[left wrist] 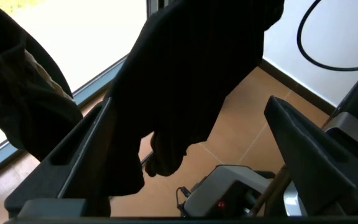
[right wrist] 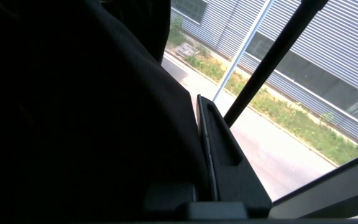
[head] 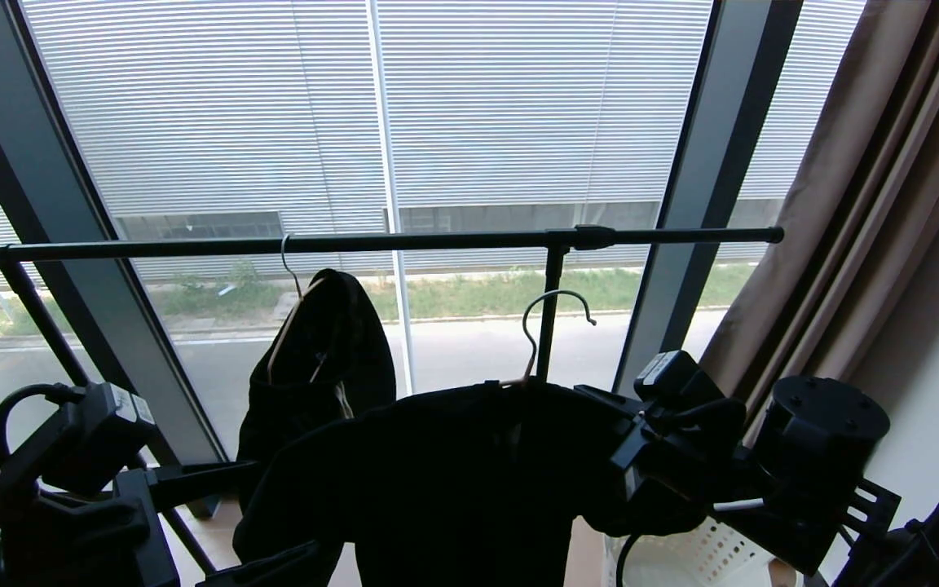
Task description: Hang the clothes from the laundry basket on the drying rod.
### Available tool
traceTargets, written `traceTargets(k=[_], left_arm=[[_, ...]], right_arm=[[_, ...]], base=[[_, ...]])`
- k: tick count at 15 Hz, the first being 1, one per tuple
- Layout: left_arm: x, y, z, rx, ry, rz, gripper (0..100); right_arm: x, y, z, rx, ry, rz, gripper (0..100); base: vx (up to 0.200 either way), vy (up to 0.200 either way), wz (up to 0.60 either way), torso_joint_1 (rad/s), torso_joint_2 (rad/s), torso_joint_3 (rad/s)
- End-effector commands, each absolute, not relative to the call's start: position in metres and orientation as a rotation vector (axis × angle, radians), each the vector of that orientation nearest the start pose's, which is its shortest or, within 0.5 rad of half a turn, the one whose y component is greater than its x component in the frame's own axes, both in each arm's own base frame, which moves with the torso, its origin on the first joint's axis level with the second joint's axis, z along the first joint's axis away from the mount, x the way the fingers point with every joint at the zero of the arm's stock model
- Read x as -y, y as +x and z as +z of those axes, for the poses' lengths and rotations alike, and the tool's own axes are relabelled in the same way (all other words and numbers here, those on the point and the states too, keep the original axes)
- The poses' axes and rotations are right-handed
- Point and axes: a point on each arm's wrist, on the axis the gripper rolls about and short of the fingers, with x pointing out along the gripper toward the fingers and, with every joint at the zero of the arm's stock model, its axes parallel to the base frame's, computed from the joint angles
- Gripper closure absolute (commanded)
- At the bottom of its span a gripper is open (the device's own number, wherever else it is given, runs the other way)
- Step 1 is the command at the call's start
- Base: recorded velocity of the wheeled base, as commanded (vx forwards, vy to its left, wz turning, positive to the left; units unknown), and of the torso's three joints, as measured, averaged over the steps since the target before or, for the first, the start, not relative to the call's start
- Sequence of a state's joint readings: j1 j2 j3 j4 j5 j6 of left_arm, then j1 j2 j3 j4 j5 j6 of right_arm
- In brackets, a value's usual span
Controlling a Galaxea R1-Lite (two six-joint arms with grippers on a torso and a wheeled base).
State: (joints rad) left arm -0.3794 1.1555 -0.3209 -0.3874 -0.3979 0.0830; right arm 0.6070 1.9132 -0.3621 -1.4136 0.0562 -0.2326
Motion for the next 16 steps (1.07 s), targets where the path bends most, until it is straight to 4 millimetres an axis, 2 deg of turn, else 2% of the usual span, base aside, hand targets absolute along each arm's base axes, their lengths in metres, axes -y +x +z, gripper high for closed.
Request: traceTargets(k=[1,4,10,16], left_arm=[[0.056,0.132,0.150,-0.437,0.058,-0.765,0],[0.049,0.135,0.148,-0.441,0.037,-0.770,0],[0.031,0.153,0.132,-0.493,0.029,-0.801,0],[0.031,0.144,0.130,-0.492,0.029,-0.804,0]], right_arm=[[-0.161,0.230,0.095,-0.058,-0.261,0.676,100],[-0.161,0.229,0.095,-0.057,-0.258,0.690,100],[-0.158,0.230,0.097,-0.052,-0.255,0.699,100],[-0.159,0.231,0.096,-0.057,-0.256,0.699,100]], base=[[0.000,0.000,0.00,0.000,0.00,0.000],[0.000,0.000,0.00,0.000,0.00,0.000],[0.000,0.000,0.00,0.000,0.00,0.000],[0.000,0.000,0.00,0.000,0.00,0.000]])
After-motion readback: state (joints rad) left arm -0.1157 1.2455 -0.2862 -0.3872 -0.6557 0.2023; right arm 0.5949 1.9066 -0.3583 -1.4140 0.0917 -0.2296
